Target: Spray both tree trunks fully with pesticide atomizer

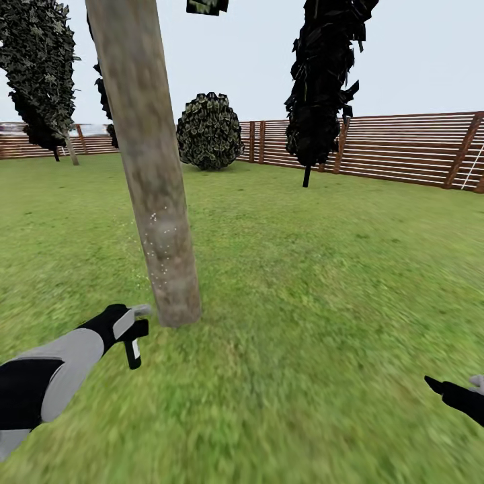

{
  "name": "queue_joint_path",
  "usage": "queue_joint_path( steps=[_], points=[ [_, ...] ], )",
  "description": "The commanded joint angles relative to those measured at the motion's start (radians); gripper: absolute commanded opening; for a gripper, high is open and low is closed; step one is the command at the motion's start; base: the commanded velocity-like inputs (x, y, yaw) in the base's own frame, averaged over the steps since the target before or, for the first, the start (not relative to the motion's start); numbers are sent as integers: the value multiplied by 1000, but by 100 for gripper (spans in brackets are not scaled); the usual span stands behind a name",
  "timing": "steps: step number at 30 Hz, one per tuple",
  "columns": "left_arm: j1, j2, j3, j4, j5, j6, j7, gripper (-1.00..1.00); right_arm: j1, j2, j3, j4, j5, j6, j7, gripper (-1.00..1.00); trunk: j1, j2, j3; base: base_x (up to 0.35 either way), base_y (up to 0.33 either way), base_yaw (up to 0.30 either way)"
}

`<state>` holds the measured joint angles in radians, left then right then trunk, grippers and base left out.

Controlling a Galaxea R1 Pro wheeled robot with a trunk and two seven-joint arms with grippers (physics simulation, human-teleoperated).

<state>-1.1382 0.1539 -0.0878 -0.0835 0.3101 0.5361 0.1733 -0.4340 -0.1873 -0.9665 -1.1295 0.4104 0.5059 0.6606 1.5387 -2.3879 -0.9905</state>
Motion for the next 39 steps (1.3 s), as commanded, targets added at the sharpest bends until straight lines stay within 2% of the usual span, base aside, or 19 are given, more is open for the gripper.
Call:
queue_joint_path(
  steps=[1, 6, 11, 19, 28, 39],
  points=[
    [10, -10, -4, -1, -3, -2, 0, -100, 0, 0, 1, 0, 0, 0, 1, 100, 0, 0, 0, 0, 0, 0],
    [24, -26, -3, -2, -2, -15, -1, -100, 0, 6, 1, 0, 0, 0, 2, 100, 0, 0, 0, 0, 0, 0],
    [26, -28, -3, -1, -1, -16, 0, -100, 0, 7, 0, 0, -1, 0, 2, 100, 0, 0, 0, 0, -190, 25],
    [26, -26, -2, -1, 1, -19, 0, -100, 0, 8, 0, 0, -1, 0, 2, 100, 0, 0, -3, 90, -277, 237],
    [28, -26, -3, 0, 1, -46, 0, -100, 0, 8, 0, 0, 0, 0, 2, 100, 0, 0, -4, 279, -126, 76],
    [34, -27, -3, 0, 1, -47, 0, -100, 0, 8, 0, 0, 0, 0, 2, 100, 0, 0, -4, 315, -67, 237]
  ],
)
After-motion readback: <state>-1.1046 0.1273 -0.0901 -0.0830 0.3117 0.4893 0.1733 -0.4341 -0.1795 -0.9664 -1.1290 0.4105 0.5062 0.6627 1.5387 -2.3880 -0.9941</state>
